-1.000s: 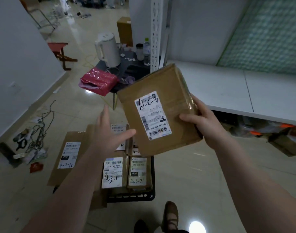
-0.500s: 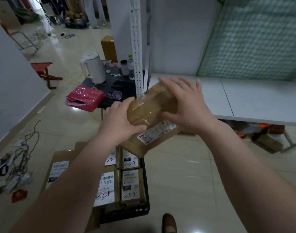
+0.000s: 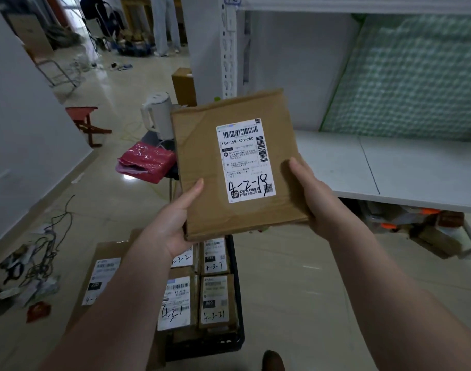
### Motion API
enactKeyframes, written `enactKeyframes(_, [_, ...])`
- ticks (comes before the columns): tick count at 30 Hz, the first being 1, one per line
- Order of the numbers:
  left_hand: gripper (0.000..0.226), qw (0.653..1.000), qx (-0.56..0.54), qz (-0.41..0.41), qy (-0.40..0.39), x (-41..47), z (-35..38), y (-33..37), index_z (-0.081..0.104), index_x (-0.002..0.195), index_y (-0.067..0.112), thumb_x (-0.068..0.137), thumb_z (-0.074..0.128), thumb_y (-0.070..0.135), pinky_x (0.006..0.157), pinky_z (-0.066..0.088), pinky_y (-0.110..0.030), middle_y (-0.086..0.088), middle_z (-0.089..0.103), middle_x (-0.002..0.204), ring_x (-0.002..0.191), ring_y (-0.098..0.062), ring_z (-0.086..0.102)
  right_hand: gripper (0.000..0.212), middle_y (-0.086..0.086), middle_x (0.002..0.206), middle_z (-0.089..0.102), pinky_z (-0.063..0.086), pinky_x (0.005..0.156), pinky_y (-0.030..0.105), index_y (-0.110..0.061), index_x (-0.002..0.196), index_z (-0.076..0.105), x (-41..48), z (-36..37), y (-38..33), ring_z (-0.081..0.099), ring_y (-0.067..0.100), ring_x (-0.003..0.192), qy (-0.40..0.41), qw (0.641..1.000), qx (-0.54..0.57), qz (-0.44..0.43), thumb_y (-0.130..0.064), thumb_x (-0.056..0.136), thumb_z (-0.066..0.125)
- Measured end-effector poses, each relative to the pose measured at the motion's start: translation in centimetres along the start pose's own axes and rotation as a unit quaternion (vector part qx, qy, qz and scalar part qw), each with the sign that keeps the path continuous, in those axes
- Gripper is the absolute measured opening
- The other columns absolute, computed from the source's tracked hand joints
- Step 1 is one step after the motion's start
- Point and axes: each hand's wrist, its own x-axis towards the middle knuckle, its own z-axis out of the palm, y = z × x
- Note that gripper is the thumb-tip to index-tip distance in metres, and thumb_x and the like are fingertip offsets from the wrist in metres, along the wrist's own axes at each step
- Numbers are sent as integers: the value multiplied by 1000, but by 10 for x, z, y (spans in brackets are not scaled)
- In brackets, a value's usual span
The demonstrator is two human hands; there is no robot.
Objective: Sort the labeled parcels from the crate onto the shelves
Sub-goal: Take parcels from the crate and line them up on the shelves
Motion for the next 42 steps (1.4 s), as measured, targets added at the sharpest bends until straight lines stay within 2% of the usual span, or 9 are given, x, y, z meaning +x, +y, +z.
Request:
enactKeyframes(6, [65,999,27,12,-25,-8,-3,0,54,132,28,74,67,54,76,57,-41,-5,67,120,107,-26,66,66,-13,112,73,60,68,29,-36,136,53,-4,2,4,72,11,97,-19,1000,-2,2,-69,78,57])
enactKeyframes(10, [64,998,46,8,-42,-8,-2,-5,55,130,29,74,66,57,85,54,-41,-3,67,121,109,-24,65,63,-9,108,75,60,70,38,-33,132,56,-11,-3,8,74,17,91,-8,1000,9,9,-68,79,58])
enactKeyframes(18, [51,996,51,14,-72,1,21,-2,61,124,28,80,61,55,82,55,-38,-4,68,119,108,-23,65,58,-6,112,74,58,67,29,-27,132,56,-16,-26,2,72,16,98,8,1000,18,-3,-60,84,59])
enactKeyframes(23, [54,998,38,57,-7,16,39,22,63,120,32,71,69,54,62,57,-35,-3,71,112,97,-24,70,53,-7,112,74,58,74,34,-32,132,54,11,-30,-14,72,16,98,14,999,38,-32,-55,85,62])
enactKeyframes(26, [65,991,67,105,54,32,57,41,52,125,41,65,72,56,70,55,-40,3,70,113,101,-25,68,44,-7,105,75,57,61,29,-31,130,54,30,-40,-31,74,15,89,14,996,67,-60,-47,90,62])
enactKeyframes(30, [60,976,106,173,78,59,107,65,44,131,45,76,66,55,65,53,-36,5,65,120,107,-25,63,44,-1,109,74,57,71,36,-29,129,54,54,-76,-69,73,21,95,25,992,69,-98,-45,89,63])
enactKeyframes(34, [61,966,110,213,95,90,170,84,37,136,38,82,64,51,90,50,-51,0,60,124,111,-27,58,45,-2,114,73,57,77,38,-26,129,54,71,-128,-120,72,19,98,52,986,61,-144,-42,88,66])
enactKeyframes(39, [60,937,159,289,114,113,224,101,38,136,33,84,65,48,96,46,-43,9,59,122,109,-14,57,47,-2,117,71,55,82,38,-26,130,54,90,-169,-174,70,19,101,45,978,33,-202,-41,88,66])
enactKeyframes(42, [66,911,220,319,143,116,241,117,42,137,32,78,65,53,105,40,-47,6,56,129,118,-16,52,25,-13,104,74,55,73,31,-36,115,60,97,-177,-196,72,8,92,32,970,-7,-242,-43,91,63])
